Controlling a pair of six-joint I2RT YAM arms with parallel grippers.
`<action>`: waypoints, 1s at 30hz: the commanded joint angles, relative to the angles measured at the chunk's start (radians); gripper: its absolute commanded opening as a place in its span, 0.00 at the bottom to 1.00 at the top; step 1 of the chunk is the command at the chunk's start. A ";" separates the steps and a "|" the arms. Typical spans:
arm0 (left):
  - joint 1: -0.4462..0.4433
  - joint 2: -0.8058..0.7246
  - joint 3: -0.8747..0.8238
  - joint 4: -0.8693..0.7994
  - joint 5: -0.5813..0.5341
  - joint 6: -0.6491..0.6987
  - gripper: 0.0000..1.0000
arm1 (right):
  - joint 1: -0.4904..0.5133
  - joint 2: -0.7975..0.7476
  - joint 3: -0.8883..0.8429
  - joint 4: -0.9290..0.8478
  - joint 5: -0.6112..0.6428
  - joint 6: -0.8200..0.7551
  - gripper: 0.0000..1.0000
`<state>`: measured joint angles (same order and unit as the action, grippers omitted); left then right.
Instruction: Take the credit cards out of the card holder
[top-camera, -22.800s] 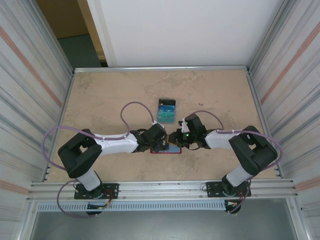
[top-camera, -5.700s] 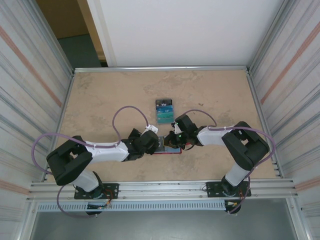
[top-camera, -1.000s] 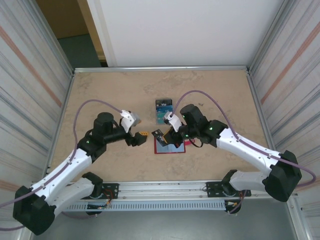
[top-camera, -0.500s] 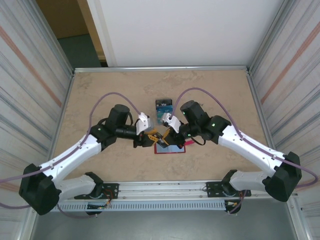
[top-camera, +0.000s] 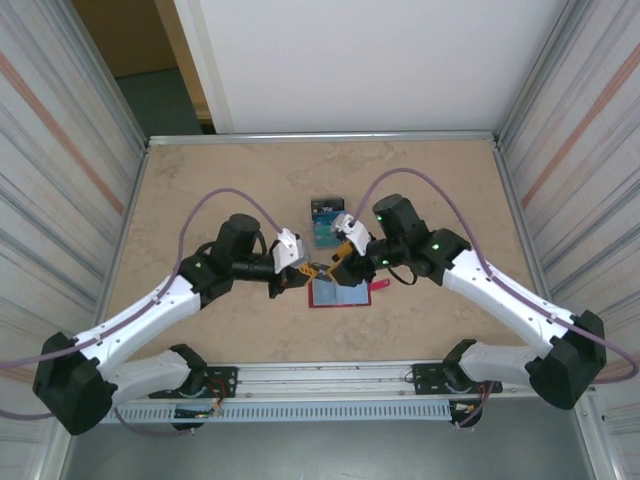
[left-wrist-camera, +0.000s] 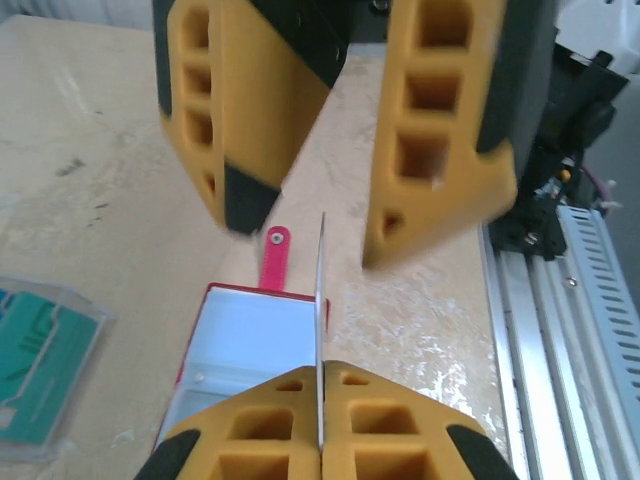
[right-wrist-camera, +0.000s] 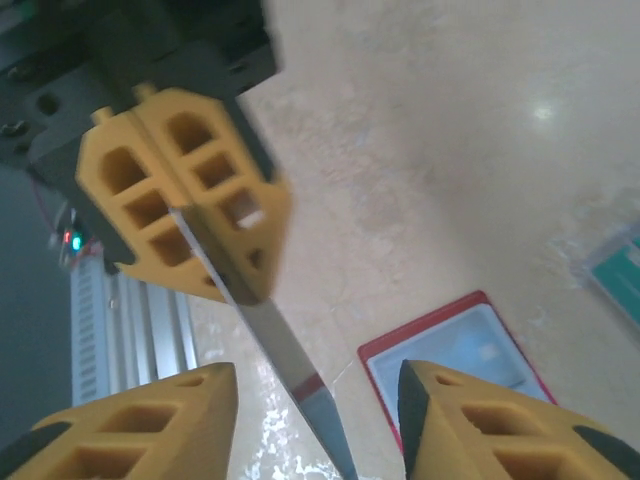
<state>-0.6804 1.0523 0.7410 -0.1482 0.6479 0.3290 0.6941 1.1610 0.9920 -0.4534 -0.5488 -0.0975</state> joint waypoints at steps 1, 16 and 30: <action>-0.001 -0.086 -0.073 0.155 -0.114 -0.171 0.00 | -0.054 -0.088 -0.086 0.197 -0.018 0.170 0.53; -0.001 -0.260 -0.264 0.534 -0.263 -0.621 0.00 | -0.089 -0.010 -0.287 0.895 -0.220 0.640 0.56; -0.001 -0.173 -0.277 0.679 -0.197 -0.713 0.00 | -0.032 0.033 -0.254 0.939 -0.302 0.591 0.10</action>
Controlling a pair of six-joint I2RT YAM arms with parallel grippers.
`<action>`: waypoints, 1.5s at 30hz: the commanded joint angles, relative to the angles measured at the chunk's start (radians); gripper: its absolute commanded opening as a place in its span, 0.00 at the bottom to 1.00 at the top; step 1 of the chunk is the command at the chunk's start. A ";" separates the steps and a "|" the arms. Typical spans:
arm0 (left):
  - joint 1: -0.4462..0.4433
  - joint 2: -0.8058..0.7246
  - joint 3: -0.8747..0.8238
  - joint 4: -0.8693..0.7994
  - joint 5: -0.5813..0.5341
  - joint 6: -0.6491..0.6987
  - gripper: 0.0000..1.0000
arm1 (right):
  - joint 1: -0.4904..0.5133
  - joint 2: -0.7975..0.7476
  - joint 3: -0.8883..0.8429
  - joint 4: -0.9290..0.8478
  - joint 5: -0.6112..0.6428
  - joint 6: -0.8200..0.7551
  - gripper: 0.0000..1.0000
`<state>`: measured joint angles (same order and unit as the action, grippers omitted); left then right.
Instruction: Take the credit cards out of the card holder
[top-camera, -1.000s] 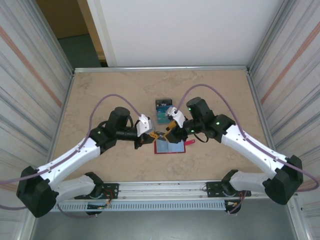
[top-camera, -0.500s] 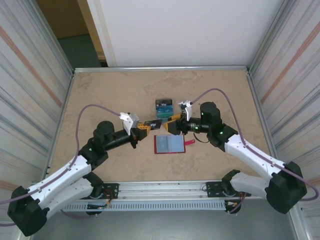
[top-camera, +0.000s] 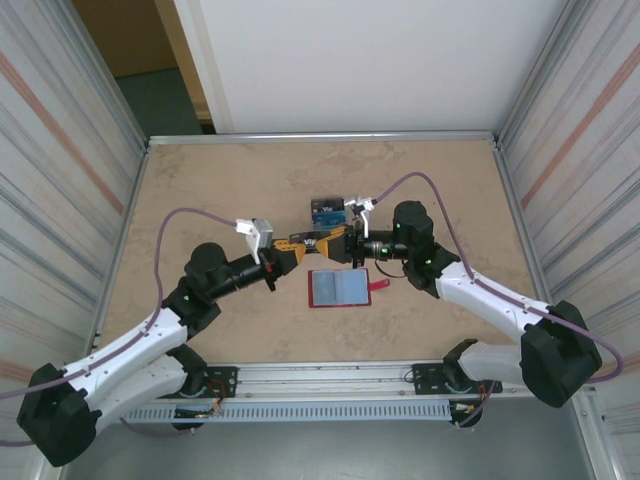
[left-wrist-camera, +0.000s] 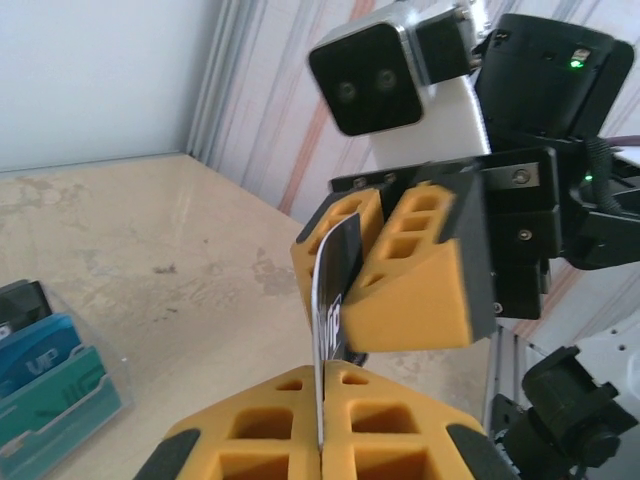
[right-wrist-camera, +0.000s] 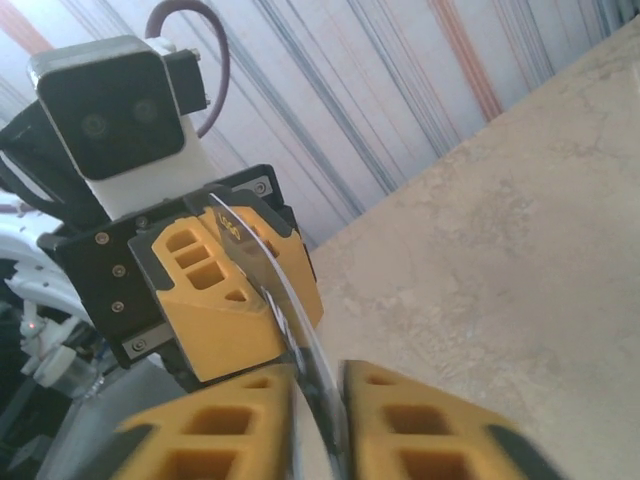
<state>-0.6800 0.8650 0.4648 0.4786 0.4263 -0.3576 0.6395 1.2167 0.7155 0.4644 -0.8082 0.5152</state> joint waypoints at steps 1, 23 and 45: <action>-0.001 0.017 0.003 0.044 0.026 -0.022 0.00 | 0.024 -0.030 0.023 0.006 -0.038 -0.033 0.06; -0.001 0.186 0.553 -0.857 0.228 0.533 0.47 | 0.040 -0.209 0.107 -0.591 0.056 -0.397 0.00; -0.009 0.364 0.659 -1.002 0.376 0.681 0.28 | 0.041 -0.221 0.117 -0.622 0.049 -0.435 0.01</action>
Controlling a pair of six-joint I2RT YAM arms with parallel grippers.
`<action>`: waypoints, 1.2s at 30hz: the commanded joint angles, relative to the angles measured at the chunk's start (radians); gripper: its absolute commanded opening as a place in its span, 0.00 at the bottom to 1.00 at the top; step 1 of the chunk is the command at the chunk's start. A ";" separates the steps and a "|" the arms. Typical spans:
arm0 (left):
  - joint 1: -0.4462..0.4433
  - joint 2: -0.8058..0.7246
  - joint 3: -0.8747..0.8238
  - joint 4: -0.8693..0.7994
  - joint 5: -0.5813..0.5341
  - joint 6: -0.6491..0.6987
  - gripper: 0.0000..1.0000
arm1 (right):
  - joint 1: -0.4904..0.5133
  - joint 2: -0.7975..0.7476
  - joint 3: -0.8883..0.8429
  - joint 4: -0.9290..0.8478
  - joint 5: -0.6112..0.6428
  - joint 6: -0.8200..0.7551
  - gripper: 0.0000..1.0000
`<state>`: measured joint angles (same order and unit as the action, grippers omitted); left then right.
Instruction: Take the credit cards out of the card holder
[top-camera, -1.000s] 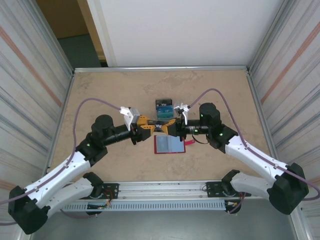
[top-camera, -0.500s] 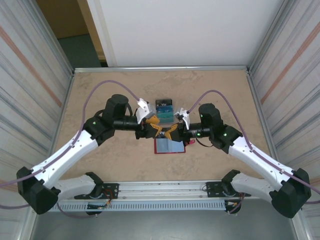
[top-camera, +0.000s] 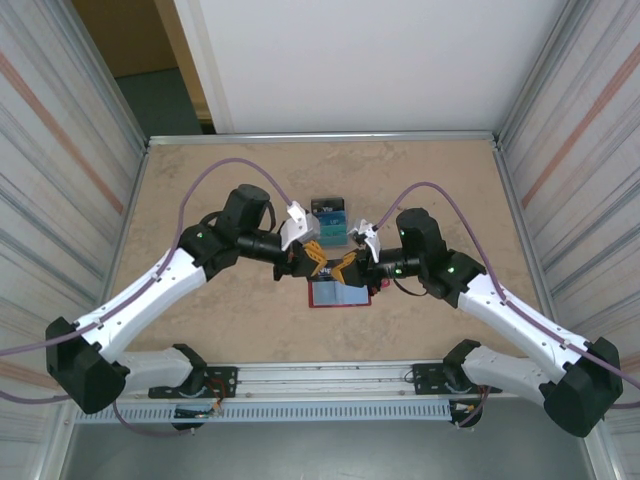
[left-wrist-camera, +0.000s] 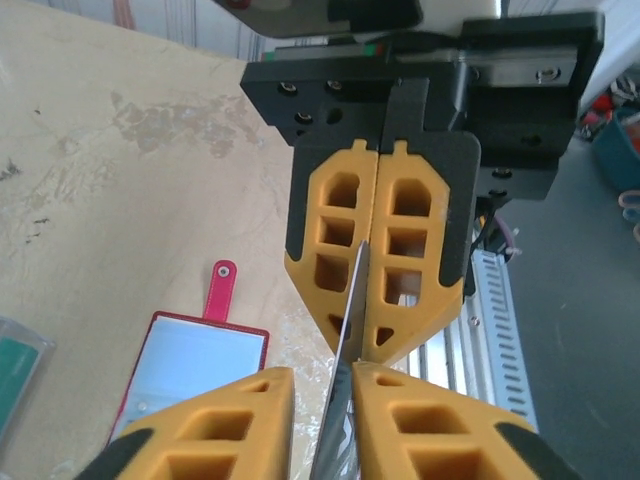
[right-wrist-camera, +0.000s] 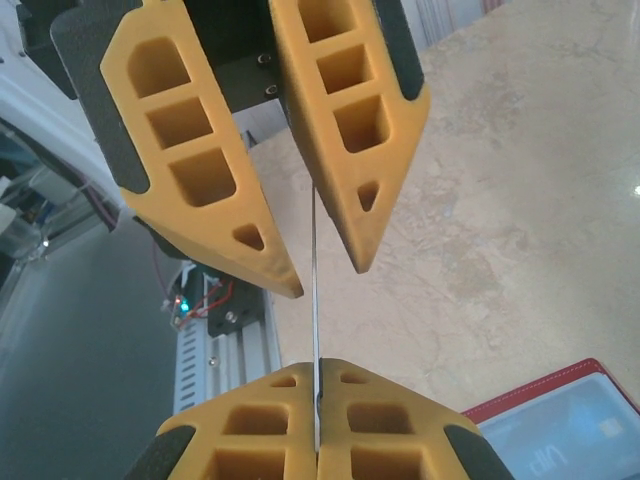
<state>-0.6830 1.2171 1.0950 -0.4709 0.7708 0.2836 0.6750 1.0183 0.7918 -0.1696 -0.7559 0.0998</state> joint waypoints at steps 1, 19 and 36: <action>-0.006 0.014 0.027 -0.060 0.034 0.045 0.33 | 0.006 -0.022 0.041 0.012 -0.003 -0.019 0.01; 0.054 0.012 -0.018 0.088 -0.235 0.081 0.00 | -0.035 -0.079 0.024 -0.022 0.256 0.059 0.56; 0.170 0.488 0.263 0.278 -0.253 0.442 0.00 | -0.058 -0.136 0.017 -0.104 0.694 0.280 0.99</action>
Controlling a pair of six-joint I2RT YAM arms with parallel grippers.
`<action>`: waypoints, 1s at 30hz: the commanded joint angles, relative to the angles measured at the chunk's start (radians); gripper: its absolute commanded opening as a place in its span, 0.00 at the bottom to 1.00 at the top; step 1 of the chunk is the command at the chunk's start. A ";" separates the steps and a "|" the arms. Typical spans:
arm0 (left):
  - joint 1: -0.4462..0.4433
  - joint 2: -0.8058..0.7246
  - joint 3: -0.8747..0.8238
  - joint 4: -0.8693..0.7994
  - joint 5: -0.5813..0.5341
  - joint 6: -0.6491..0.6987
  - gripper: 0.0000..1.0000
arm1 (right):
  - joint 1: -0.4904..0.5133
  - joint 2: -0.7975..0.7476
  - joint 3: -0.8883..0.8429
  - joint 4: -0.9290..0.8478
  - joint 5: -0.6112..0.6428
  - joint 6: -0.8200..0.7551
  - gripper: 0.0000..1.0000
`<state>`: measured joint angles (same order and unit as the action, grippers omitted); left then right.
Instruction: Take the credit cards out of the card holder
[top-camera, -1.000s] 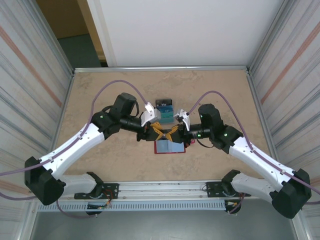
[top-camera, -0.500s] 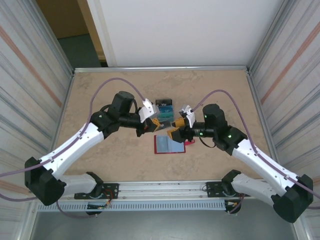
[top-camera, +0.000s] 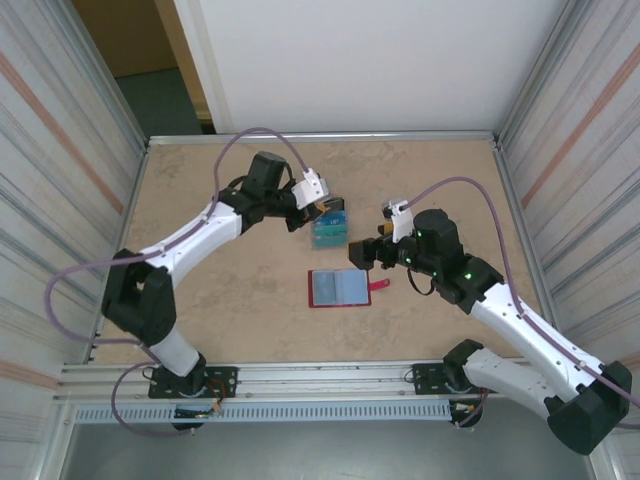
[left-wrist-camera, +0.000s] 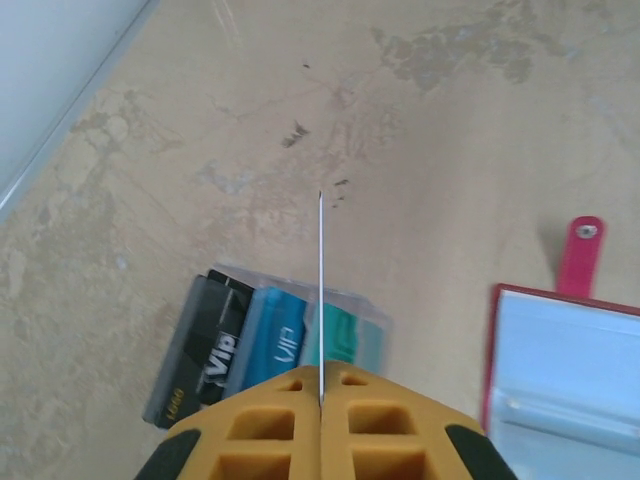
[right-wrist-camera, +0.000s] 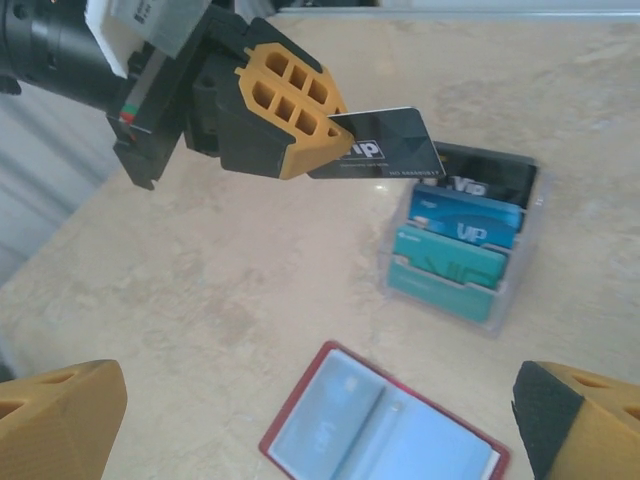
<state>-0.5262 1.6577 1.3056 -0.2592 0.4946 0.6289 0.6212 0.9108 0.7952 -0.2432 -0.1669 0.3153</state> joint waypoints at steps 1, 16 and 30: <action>0.015 0.073 0.066 0.071 0.018 0.107 0.00 | -0.005 -0.033 0.010 -0.033 0.122 0.075 0.99; 0.061 0.355 0.248 0.053 0.018 0.175 0.00 | -0.003 -0.042 -0.002 -0.081 0.270 0.199 0.99; 0.079 0.403 0.270 0.007 0.084 0.209 0.00 | -0.003 -0.046 -0.001 -0.084 0.300 0.216 0.99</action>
<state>-0.4530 2.0468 1.5505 -0.2195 0.5392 0.8097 0.6212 0.8875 0.7948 -0.3168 0.1089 0.5087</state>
